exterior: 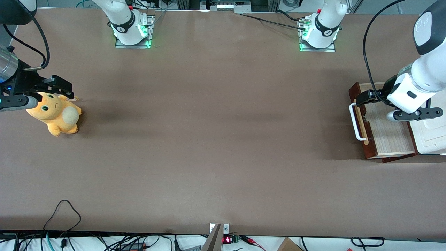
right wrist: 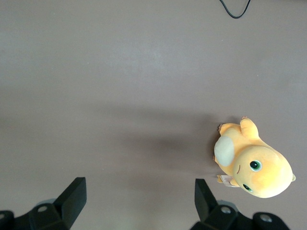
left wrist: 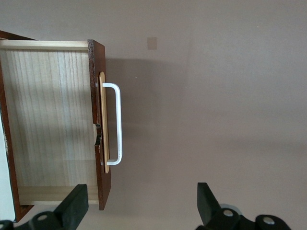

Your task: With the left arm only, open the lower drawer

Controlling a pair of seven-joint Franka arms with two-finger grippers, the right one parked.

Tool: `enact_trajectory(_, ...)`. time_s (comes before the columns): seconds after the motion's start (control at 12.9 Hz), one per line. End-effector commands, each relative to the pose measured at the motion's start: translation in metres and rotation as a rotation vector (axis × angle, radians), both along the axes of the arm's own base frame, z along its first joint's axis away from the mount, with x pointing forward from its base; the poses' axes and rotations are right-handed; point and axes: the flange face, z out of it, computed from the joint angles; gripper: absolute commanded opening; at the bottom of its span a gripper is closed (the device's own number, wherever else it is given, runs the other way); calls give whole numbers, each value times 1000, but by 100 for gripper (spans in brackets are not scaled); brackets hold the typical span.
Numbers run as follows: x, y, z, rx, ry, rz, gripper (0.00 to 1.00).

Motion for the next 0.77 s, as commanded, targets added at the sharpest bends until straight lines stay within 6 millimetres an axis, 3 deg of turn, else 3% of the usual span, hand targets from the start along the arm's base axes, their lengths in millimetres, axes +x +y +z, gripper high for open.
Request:
enact_trajectory(0.0,-8,2,6,-14,-15,-25,100)
enact_trajectory(0.7,-6,4,11,3,-26,-32,100)
